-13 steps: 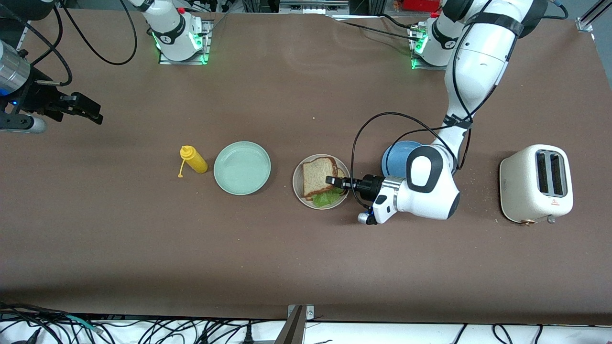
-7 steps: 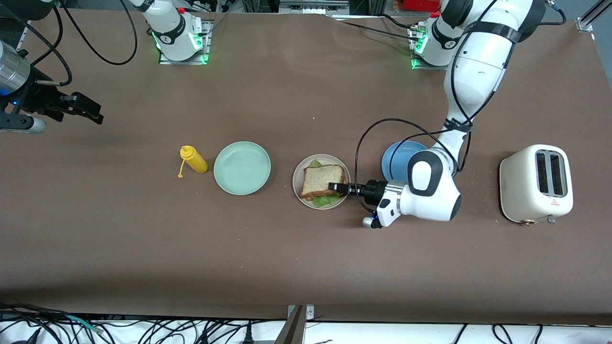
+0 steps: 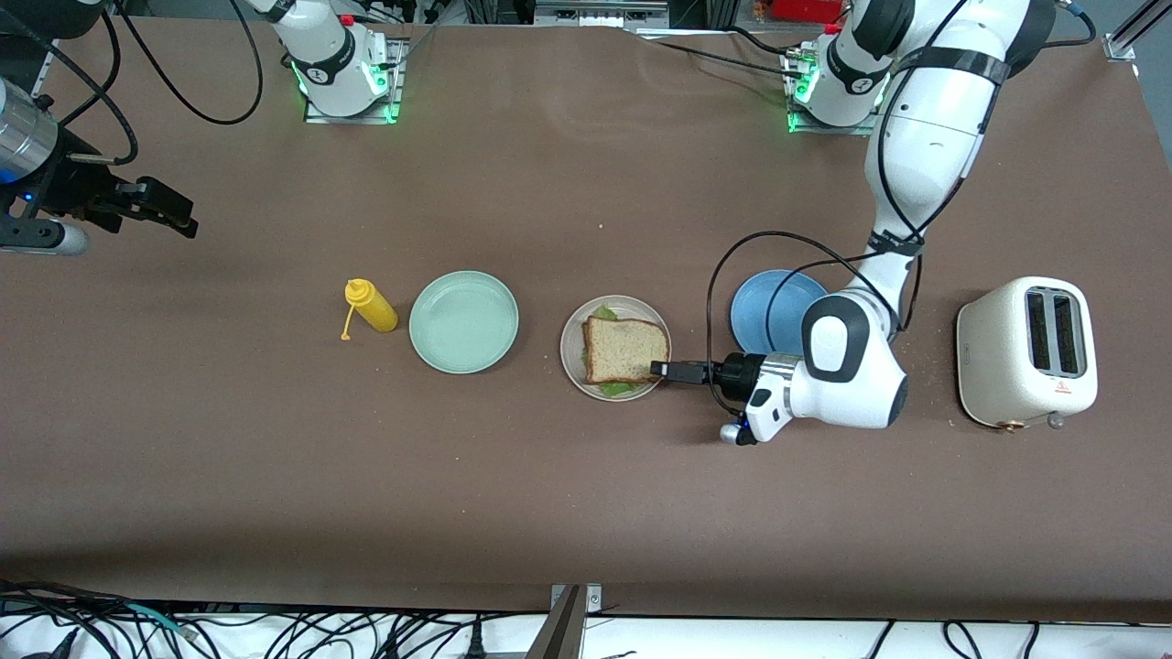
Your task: Make sandwich in beige plate with both arms
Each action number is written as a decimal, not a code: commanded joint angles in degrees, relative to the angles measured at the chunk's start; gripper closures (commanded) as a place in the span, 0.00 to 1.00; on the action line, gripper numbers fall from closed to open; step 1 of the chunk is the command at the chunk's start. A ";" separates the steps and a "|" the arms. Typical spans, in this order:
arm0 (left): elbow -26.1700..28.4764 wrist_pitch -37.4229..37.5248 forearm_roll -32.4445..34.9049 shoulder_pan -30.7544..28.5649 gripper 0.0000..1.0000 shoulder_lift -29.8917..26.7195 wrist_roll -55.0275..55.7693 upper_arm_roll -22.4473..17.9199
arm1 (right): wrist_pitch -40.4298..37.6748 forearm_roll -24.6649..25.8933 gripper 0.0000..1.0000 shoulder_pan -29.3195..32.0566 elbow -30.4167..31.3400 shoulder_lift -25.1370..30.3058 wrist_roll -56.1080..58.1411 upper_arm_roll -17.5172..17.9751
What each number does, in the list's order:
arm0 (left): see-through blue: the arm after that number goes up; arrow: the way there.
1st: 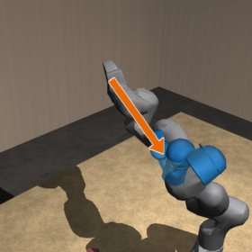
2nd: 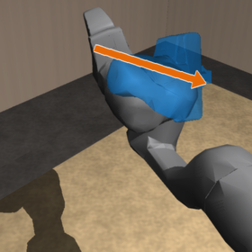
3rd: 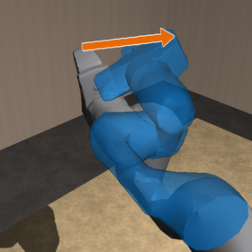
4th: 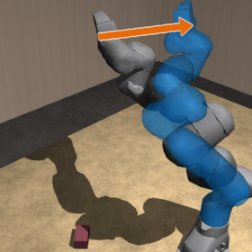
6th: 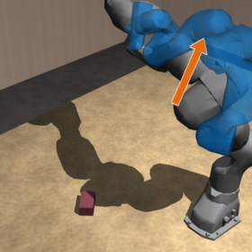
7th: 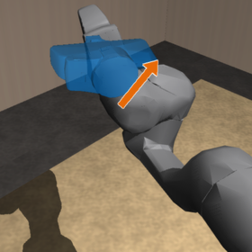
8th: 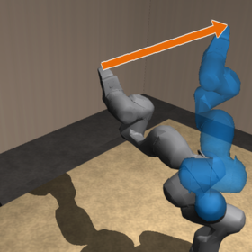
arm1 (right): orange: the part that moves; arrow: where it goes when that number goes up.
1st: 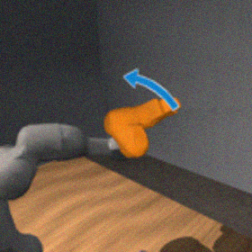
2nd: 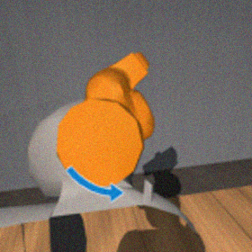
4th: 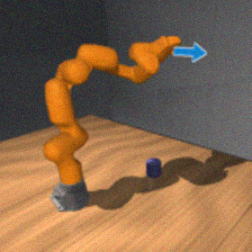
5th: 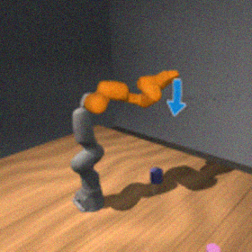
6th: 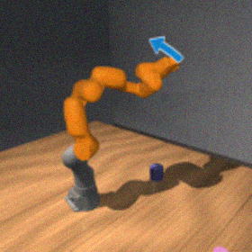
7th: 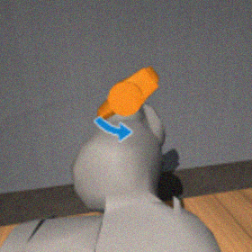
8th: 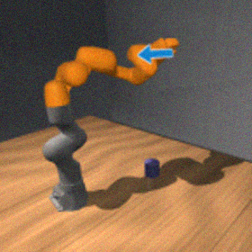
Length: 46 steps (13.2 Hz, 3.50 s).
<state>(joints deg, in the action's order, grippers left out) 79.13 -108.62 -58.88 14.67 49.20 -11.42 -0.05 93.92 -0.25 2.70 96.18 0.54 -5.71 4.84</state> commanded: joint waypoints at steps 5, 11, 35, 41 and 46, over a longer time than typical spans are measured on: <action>0.85 1.40 21.40 -4.91 0.00 -8.41 7.81 -1.19 | -0.06 -0.72 0.00 0.64 1.02 1.22 0.25 0.43; 1.29 7.10 44.61 -8.86 0.00 -13.25 11.06 -1.19 | -0.06 -0.72 0.00 0.64 1.02 1.31 0.61 0.43; 14.65 21.35 61.17 -12.29 0.00 -44.36 15.99 -0.04 | 0.29 -0.63 0.00 0.64 1.02 1.13 0.61 0.34; 11.75 19.33 61.25 -12.29 0.00 -44.37 15.99 -0.13 | 0.12 -0.46 0.00 0.64 1.02 1.13 0.70 0.34; 9.55 18.80 61.26 -12.47 0.00 -44.11 15.55 -0.48 | 0.21 -0.63 0.00 0.64 1.02 1.05 0.79 0.34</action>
<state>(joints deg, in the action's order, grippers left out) 89.76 -90.04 0.08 2.22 5.24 4.05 -0.61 93.97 -0.25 2.70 96.21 0.54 -5.66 4.87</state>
